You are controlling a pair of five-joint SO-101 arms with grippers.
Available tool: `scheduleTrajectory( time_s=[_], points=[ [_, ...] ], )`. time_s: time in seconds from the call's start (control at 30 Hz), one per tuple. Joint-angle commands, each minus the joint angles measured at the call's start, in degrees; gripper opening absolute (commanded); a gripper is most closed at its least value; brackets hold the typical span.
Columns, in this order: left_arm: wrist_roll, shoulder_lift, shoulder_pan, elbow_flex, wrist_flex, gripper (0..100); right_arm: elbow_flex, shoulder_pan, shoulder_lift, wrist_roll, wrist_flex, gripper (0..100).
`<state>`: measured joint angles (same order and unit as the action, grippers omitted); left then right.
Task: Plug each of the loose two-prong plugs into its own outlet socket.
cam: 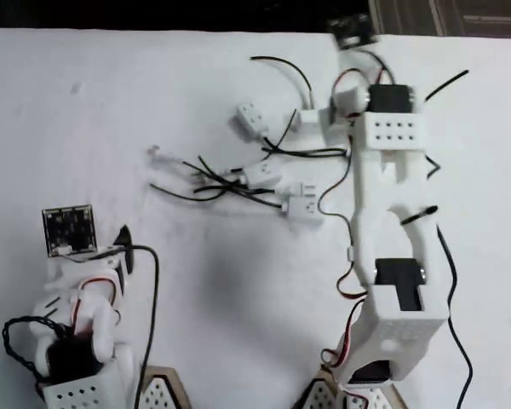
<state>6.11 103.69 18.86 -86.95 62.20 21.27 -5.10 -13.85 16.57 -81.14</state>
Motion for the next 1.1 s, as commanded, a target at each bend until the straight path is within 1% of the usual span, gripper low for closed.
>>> scheduleTrajectory(
  time_s=[0.0,0.2,0.27,0.33,0.43,0.63,0.7,1.0,1.07],
  points=[
    [0.6,0.4,0.1,0.3,-1.1,22,2.4,-4.0,0.5,4.0,-6.3,16.2],
    [0.6,0.4,0.1,0.3,-1.1,22,2.4,-7.9,-2.1,12.3,-14.0,16.7],
    [0.6,0.4,0.1,0.3,-1.1,22,2.0,-8.7,-3.3,14.9,-16.4,20.4],
    [0.6,0.4,0.1,0.3,-1.1,22,-0.4,-9.4,-4.3,17.8,-16.7,24.5],
    [0.6,0.4,0.1,0.3,-1.1,22,-4.7,-10.4,-6.0,22.0,-15.2,25.9],
    [0.6,0.4,0.1,0.2,-1.1,22,-9.6,-10.6,-9.8,22.4,-4.2,25.9],
    [0.6,0.4,0.1,0.2,-1.1,22,-9.8,-10.6,-12.1,22.7,-2.0,25.9],
    [0.6,0.4,0.1,0.2,-1.1,22,-9.4,-10.7,-20.9,22.7,-0.8,25.7],
    [0.6,0.4,0.1,0.2,-1.1,22,-9.5,-10.8,-22.1,22.7,-0.4,21.6]
  ],
)
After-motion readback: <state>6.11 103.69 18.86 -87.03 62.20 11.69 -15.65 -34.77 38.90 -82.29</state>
